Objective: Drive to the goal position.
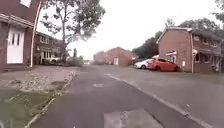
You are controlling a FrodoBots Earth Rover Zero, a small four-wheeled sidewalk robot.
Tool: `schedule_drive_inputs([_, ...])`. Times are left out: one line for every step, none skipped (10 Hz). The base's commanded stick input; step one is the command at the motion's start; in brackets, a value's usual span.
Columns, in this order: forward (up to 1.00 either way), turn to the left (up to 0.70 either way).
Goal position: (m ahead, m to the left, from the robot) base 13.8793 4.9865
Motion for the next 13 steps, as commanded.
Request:
schedule_drive_inputs([1.00, 0.00])
schedule_drive_inputs([1.00, 0.00])
schedule_drive_inputs([1.00, 0.25])
schedule_drive_inputs([1.00, 0.39])
schedule_drive_inputs([1.00, 0.40])
schedule_drive_inputs([1.00, 0.40])
schedule_drive_inputs([1.00, 0.40])
schedule_drive_inputs([1.00, 0.40])
schedule_drive_inputs([1.00, 0.40])
schedule_drive_inputs([1.00, 0.40])
schedule_drive_inputs([1.00, 0.19])
schedule_drive_inputs([1.00, 0.00])
schedule_drive_inputs([1.00, 0.00])
